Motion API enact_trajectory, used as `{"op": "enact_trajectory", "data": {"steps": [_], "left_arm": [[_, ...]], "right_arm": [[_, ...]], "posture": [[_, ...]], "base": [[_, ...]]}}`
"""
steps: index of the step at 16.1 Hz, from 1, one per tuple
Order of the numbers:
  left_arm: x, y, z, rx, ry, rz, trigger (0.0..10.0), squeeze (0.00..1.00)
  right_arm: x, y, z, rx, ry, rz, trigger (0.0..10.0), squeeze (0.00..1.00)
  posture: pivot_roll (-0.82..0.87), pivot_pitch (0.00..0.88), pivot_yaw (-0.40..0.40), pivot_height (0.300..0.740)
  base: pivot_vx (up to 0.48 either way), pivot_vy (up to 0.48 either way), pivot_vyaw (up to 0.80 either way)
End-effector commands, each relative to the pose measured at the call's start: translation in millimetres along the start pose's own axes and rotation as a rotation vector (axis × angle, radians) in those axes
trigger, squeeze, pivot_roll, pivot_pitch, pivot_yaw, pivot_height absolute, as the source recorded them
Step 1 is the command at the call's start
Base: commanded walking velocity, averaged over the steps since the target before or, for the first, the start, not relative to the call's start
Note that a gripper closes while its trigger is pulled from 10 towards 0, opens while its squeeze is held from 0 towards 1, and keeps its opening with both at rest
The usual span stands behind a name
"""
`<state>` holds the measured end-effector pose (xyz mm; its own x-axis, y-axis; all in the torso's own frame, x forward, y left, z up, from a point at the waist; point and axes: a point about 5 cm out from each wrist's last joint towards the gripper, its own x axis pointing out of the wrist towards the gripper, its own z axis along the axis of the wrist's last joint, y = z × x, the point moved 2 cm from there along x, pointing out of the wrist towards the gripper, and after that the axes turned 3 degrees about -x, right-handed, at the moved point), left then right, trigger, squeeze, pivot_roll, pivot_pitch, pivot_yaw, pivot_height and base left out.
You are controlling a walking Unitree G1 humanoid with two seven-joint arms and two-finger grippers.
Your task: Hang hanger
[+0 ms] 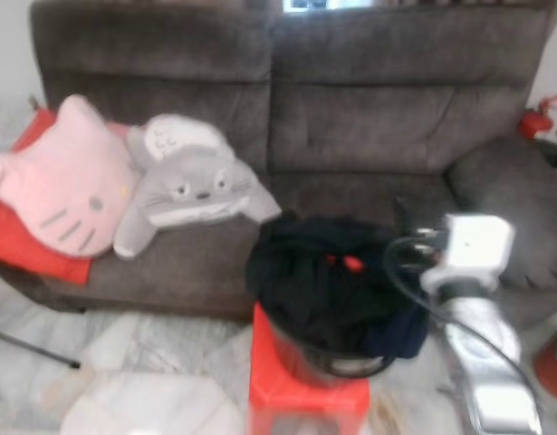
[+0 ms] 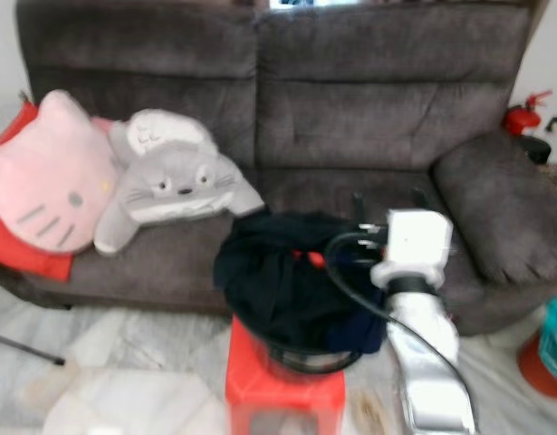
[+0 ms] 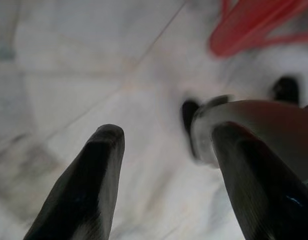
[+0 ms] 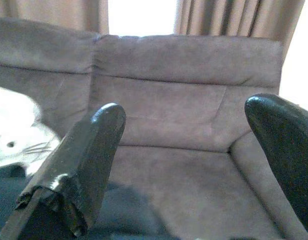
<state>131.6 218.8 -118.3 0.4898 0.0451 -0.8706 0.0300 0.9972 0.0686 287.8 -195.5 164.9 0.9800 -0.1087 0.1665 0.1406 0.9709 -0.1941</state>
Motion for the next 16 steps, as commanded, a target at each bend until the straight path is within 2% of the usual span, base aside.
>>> {"op": "enact_trajectory", "data": {"steps": [1,5,7,10,12,13,14,16], "left_arm": [[-3.3,13.0,-7.3,0.0,0.022,0.03,10.0,0.0],[-4.5,16.9,-8.7,0.001,0.022,0.037,10.0,0.0],[-5.0,17.6,-10.4,0.002,0.026,0.036,10.0,0.0],[-5.3,17.2,-12.0,0.013,0.035,0.03,10.0,0.0],[-5.2,17.1,-12.0,0.014,0.037,0.028,10.0,0.0],[-4.8,16.1,-11.3,0.016,0.036,0.026,10.0,0.0],[-3.9,13.6,-9.1,0.017,0.03,0.02,10.0,0.0],[-3.0,11.4,-7.0,0.018,0.026,0.014,10.0,0.0]], "right_arm": [[1.7,6.4,8.3,0.026,-0.03,0.016,10.0,0.0],[-1.0,1.3,6.6,0.015,-0.026,0.022,10.0,0.0],[-10.2,-16.6,16.8,-0.036,-0.077,0.026,10.0,0.0],[-18.6,-50.0,16.2,-0.281,-0.042,0.092,10.0,0.0],[-17.8,-66.4,16.8,-0.505,0.009,0.203,10.0,0.0],[-16.0,-64.7,13.7,-0.632,0.058,0.342,10.0,0.0],[-12.6,-55.8,15.2,-0.651,0.039,0.445,10.0,0.0],[-3.2,-51.9,10.5,-0.675,0.051,0.508,10.0,0.0]], "posture": [[-0.12,0.0,-0.013,0.74],[-0.13,0.0,-0.012,0.74],[-0.15,0.0,-0.004,0.74],[-0.16,0.0,0.003,0.74],[-0.17,0.0,0.007,0.74],[-0.18,0.0,0.014,0.74],[-0.18,0.0,0.025,0.74],[-0.18,0.0,0.029,0.74]], "base": [[0.0,0.0,0.0],[0.0,0.0,0.0],[0.0,0.0,0.0],[0.0,0.0,0.0],[0.0,0.0,0.0],[0.0,0.0,0.0],[0.0,0.0,0.0],[0.0,0.0,0.0]]}}
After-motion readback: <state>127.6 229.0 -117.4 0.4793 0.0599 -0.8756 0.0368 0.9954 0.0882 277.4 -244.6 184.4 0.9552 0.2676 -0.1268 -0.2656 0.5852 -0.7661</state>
